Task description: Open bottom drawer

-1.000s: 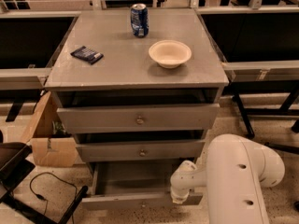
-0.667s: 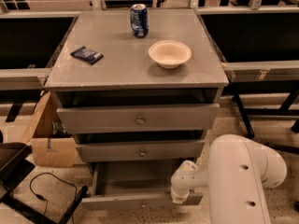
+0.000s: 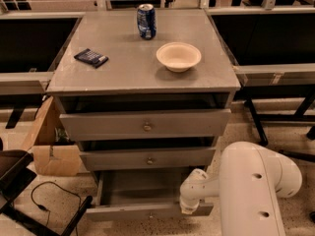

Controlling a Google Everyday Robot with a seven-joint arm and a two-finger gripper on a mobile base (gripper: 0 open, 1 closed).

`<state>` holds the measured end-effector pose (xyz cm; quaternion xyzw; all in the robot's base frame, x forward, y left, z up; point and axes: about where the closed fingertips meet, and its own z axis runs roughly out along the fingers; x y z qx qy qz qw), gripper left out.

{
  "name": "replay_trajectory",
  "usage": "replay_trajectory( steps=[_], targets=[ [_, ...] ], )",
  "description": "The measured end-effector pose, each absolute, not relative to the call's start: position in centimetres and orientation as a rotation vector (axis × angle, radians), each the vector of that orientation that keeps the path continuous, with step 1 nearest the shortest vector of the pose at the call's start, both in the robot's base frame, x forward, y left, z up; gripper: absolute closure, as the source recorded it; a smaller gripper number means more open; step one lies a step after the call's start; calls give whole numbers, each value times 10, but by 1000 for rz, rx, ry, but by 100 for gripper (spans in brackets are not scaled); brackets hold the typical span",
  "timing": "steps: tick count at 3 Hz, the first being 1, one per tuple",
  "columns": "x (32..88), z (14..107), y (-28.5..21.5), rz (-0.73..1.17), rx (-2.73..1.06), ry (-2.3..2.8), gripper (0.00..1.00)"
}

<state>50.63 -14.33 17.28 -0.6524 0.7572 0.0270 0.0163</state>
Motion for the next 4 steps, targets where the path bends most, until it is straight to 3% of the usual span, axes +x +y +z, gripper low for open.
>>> replay_trajectory(
  steps=[2,3,4],
  targets=[
    [506,173,-143,84,-2029,2354,13],
    [505,176,-141,97,-2038,2351,0],
    [505,172,-143,104,-2029,2360,0]
  ],
)
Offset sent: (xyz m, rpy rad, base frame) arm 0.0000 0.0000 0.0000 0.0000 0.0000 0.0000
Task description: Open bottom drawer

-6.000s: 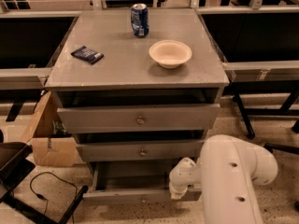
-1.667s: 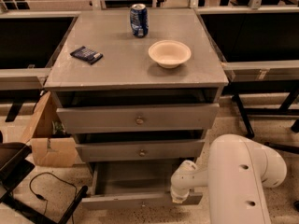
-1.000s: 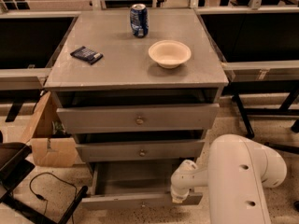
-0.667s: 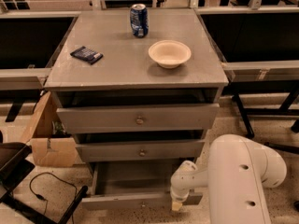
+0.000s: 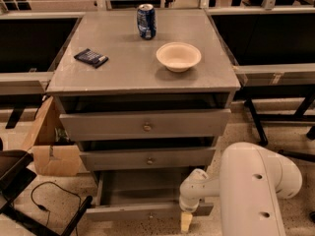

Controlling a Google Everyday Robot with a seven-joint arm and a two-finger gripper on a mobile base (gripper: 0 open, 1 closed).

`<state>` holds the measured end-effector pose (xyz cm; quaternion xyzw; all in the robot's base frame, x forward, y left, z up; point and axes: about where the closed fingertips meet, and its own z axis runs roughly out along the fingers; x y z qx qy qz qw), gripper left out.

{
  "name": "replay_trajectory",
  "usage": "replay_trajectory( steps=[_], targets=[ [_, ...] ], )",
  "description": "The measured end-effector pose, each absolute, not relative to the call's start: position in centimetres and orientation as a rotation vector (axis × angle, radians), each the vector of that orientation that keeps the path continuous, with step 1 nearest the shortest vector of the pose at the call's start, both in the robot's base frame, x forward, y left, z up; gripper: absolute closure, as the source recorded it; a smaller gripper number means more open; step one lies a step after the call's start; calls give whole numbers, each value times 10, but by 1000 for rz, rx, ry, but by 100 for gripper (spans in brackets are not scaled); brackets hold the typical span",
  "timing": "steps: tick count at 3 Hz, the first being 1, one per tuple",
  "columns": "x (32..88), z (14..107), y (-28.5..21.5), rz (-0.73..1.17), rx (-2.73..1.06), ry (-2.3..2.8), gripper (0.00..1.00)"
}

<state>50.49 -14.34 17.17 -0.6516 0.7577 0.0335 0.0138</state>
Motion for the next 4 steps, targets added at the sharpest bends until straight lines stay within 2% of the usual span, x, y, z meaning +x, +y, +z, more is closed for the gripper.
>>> replay_trajectory(
  steps=[1,3,4],
  targets=[
    [480,185,-142,171,-2017,2415,19],
    [407,215,-138,449,-1996,2537,66],
    [388,208,-134,577,-1998,2571,94]
  ],
)
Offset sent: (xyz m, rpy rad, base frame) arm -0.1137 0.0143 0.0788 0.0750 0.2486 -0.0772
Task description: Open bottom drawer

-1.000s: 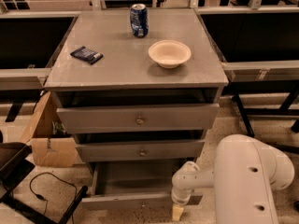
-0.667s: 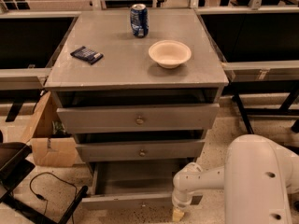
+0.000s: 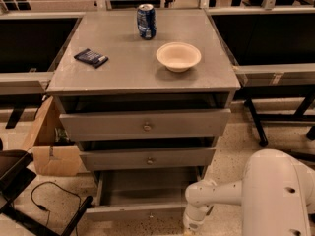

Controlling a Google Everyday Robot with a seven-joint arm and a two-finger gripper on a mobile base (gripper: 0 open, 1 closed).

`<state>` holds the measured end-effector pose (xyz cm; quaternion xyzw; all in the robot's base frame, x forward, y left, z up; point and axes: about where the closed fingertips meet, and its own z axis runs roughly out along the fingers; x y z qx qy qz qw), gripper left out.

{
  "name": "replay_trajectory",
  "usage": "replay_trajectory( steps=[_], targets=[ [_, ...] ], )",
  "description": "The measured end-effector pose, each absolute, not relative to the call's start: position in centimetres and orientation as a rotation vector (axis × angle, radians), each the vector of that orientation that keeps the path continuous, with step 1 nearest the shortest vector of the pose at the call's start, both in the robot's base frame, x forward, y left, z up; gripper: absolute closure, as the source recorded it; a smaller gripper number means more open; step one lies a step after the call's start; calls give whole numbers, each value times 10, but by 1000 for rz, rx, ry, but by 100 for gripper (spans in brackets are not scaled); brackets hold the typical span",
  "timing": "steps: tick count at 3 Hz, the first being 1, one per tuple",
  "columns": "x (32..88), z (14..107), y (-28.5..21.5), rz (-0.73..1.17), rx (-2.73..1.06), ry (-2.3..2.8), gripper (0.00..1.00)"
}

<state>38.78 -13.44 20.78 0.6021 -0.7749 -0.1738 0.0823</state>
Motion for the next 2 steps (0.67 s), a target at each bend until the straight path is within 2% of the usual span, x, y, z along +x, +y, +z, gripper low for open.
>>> replay_trajectory(
  steps=[1,2],
  targets=[
    [393,219,-134,-435,1858,-2342,81],
    [415,239,-128,-224,2021,-2356,50]
  ],
)
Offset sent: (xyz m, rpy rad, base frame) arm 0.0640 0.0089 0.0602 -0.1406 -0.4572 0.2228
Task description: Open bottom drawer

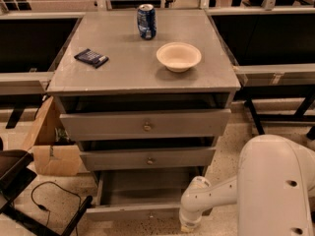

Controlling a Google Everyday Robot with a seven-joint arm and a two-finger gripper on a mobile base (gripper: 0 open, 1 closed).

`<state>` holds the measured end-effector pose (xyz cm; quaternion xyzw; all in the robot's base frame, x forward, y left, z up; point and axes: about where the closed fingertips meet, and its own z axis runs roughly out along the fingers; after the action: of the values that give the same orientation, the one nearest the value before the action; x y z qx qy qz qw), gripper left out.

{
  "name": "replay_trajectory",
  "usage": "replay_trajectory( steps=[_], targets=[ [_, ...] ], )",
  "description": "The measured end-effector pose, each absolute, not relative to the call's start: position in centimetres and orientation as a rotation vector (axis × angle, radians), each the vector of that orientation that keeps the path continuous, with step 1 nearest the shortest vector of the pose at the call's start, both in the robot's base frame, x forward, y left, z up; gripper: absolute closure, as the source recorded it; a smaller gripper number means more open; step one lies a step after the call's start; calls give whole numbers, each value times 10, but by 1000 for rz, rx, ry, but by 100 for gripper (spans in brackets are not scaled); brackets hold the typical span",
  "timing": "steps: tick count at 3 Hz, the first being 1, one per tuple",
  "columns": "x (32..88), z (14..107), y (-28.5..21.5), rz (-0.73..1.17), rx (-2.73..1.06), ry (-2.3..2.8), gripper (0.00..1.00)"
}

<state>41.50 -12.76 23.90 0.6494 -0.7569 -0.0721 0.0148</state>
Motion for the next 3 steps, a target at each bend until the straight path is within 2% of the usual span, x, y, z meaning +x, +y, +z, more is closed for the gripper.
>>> replay_trajectory(
  steps=[2,3],
  targets=[
    [477,222,-144,-1,2231,-2347,4],
    [522,187,-153,10,2296,-2350,0]
  ],
)
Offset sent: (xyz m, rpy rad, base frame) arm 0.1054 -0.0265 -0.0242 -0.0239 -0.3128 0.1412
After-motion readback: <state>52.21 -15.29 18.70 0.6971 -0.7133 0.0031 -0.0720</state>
